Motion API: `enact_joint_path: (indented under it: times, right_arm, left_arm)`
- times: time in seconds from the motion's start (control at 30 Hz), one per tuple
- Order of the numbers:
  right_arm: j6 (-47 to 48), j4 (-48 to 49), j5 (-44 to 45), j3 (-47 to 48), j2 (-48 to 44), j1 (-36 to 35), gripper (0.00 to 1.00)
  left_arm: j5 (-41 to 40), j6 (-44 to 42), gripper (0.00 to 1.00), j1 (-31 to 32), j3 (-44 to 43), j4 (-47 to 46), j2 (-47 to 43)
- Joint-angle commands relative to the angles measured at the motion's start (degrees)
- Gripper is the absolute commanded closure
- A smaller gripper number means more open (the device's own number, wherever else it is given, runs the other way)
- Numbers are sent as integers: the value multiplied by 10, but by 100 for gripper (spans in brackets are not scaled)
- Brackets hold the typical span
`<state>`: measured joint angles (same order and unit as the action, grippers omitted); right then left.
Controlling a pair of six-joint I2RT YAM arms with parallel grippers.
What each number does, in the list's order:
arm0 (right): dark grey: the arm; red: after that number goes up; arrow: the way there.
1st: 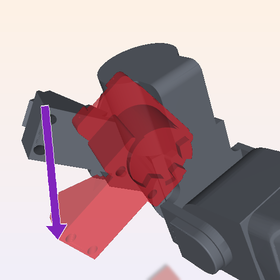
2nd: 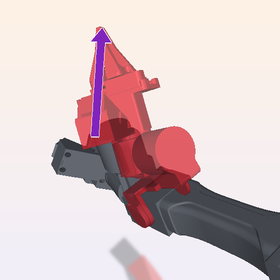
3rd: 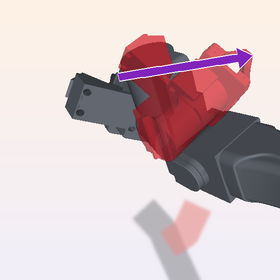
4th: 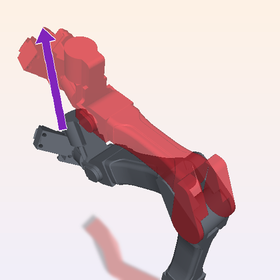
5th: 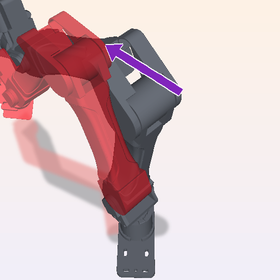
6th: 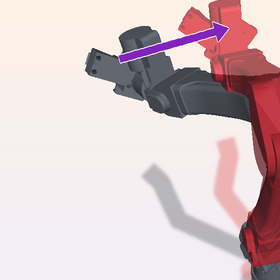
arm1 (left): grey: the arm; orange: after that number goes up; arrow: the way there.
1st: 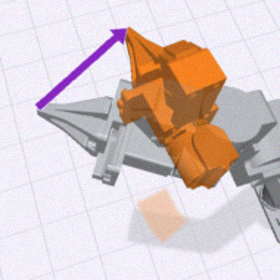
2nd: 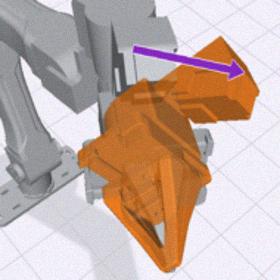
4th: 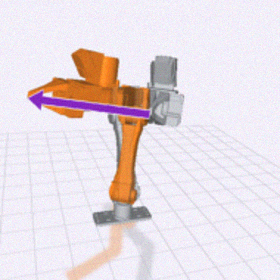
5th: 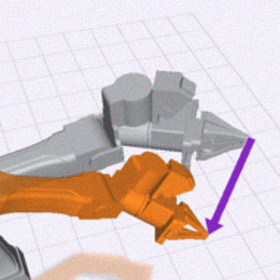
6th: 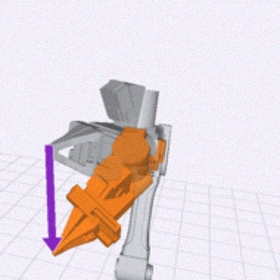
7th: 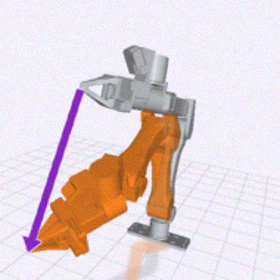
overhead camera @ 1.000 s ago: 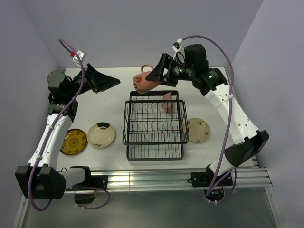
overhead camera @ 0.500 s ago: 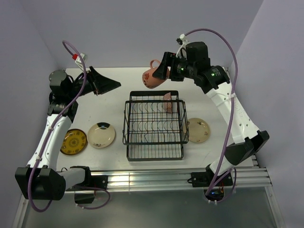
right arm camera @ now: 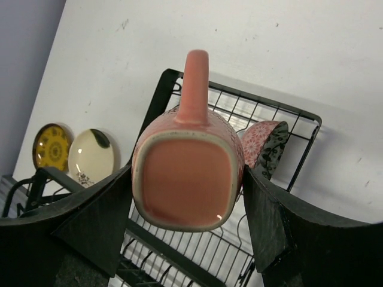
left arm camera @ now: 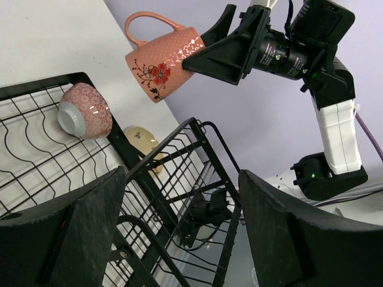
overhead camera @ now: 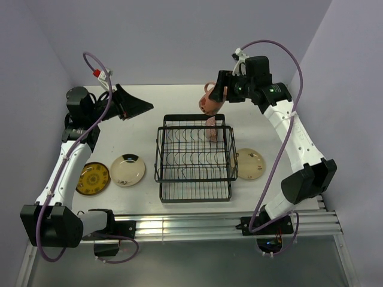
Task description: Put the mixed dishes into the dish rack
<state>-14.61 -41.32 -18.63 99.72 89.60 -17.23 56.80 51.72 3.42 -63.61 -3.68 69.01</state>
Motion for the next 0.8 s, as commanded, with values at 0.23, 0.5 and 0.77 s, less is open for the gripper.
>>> enact_joint_path:
  times: [0.23,0.5,0.77]
  right_arm:
    - [94,93,-94,28,58,5,100]
    - [99,163,-113,-21,74,4,100]
    - [100,154,-108,8,116,-24,100]
  left_arm:
    - [-17,-28,19,-3,15,-28,14]
    - [-12,-22,19,-6,30,-58,28]
    - [-12,-21,19,-8,46,-80,40]
